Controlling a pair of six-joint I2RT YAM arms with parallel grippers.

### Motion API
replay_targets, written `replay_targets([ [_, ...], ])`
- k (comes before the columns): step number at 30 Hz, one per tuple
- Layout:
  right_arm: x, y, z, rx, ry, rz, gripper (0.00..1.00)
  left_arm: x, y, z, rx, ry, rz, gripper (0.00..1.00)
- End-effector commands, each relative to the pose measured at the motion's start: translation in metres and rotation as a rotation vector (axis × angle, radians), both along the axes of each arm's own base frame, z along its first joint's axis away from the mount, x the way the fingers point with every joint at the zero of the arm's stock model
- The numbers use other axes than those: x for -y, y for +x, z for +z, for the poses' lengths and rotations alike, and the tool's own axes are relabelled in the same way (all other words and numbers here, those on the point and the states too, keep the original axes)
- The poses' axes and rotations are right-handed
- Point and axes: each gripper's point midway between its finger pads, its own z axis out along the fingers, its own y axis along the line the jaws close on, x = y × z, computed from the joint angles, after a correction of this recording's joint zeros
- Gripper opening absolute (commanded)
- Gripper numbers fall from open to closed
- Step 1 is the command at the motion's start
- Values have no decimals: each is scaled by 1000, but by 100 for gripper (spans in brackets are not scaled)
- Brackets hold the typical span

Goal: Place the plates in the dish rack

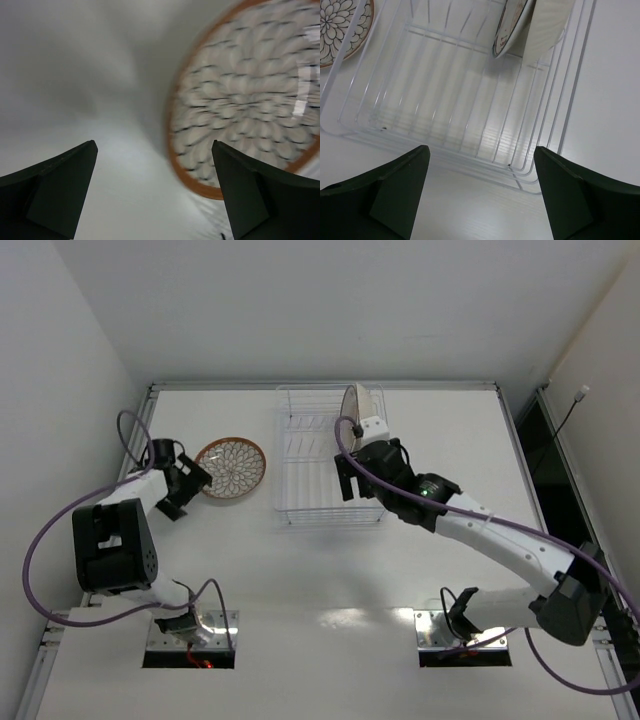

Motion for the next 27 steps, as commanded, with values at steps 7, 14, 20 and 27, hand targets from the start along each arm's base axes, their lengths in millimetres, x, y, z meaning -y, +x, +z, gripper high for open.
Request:
replay_targets([
  [7, 1, -8, 23, 61, 130, -5, 84, 8, -9, -1, 53, -168, 16, 100],
  [14, 6, -13, 17, 58, 137, -10, 84, 20, 7, -20, 60, -269, -15, 100],
  [20, 10, -16, 7, 44, 122, -10, 84, 23, 22, -25, 58, -328, -31, 75],
  [27, 19, -14, 13, 65, 106, -50, 84, 32, 37, -12, 130, -371, -102, 23],
])
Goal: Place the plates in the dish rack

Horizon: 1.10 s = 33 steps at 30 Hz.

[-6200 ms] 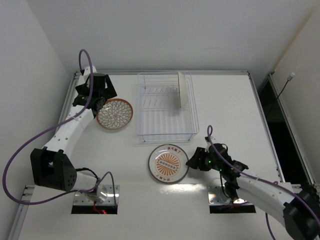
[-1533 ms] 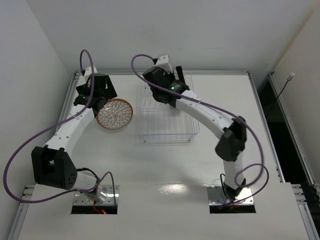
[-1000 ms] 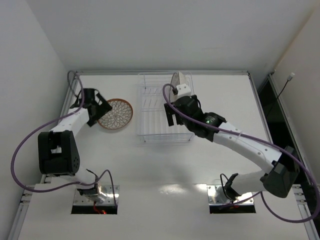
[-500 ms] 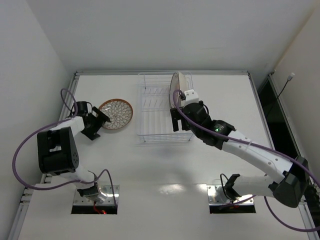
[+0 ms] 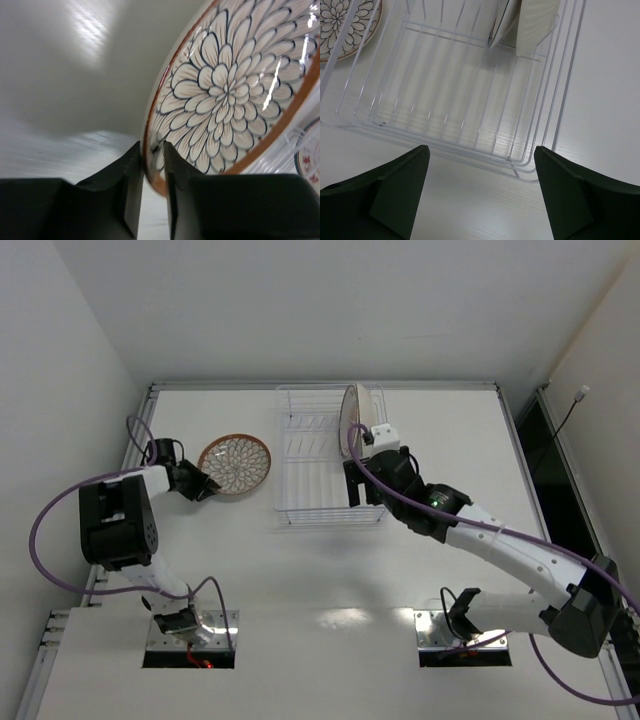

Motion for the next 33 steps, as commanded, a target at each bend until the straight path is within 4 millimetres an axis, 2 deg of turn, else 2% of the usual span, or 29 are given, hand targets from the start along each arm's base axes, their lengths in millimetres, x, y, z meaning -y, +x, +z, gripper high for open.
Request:
replay_targets([
  [1, 8, 4, 24, 73, 53, -53, 84, 4, 22, 29, 142, -44, -50, 16],
  [2, 12, 4, 25, 73, 53, -62, 85, 5, 23, 39, 177, -44, -59, 4],
  [3, 15, 3, 25, 79, 52, -70, 85, 2, 21, 42, 190, -39, -49, 0],
  [5, 19, 2, 27, 85, 50, -78, 85, 1, 23, 62, 245, -18, -58, 0],
  [7, 20, 1, 31, 92, 58, -78, 85, -10, 24, 79, 270, 6, -29, 0],
  [11, 14, 0, 32, 87, 76, -54, 85, -19, 36, 152, 420, 78, -10, 0],
  [12, 8, -3, 30, 72, 89, -23, 88, -21, 35, 165, 437, 92, -2, 0],
  [13, -2, -3, 39, 71, 153, -5, 92, -21, 30, 191, 489, 116, 6, 0],
  [15, -27, -6, 54, 74, 253, 106, 93, -26, 23, 220, 543, 162, 37, 0],
  [16, -36, -8, 64, 79, 299, 144, 94, -26, 12, 246, 604, 183, 58, 0],
  [18, -59, -17, 82, 70, 376, 254, 94, -30, -1, 265, 637, 222, 95, 0],
  [20, -75, -18, 89, 46, 428, 313, 96, -31, -16, 293, 688, 254, 121, 0],
  [22, -86, -17, 101, 53, 485, 353, 97, -22, -26, 308, 723, 250, 102, 0],
  [23, -98, -21, 96, 14, 513, 400, 97, -15, -29, 318, 757, 232, 90, 0],
  [24, -104, -19, 101, 14, 537, 420, 97, -10, -38, 328, 797, 225, 85, 0],
  [26, -117, -17, 111, 2, 579, 474, 97, 8, -43, 342, 864, 191, 26, 0],
  [27, -125, -13, 104, -29, 585, 472, 97, 17, -46, 345, 877, 173, -8, 0],
  [31, -128, 5, 107, -45, 638, 439, 97, 47, -51, 357, 938, 108, -142, 0],
  [32, -128, 8, 115, -27, 665, 447, 97, 53, -52, 359, 949, 98, -165, 0],
  [33, -127, 14, 115, -36, 688, 435, 97, 53, -52, 359, 949, 98, -165, 0],
])
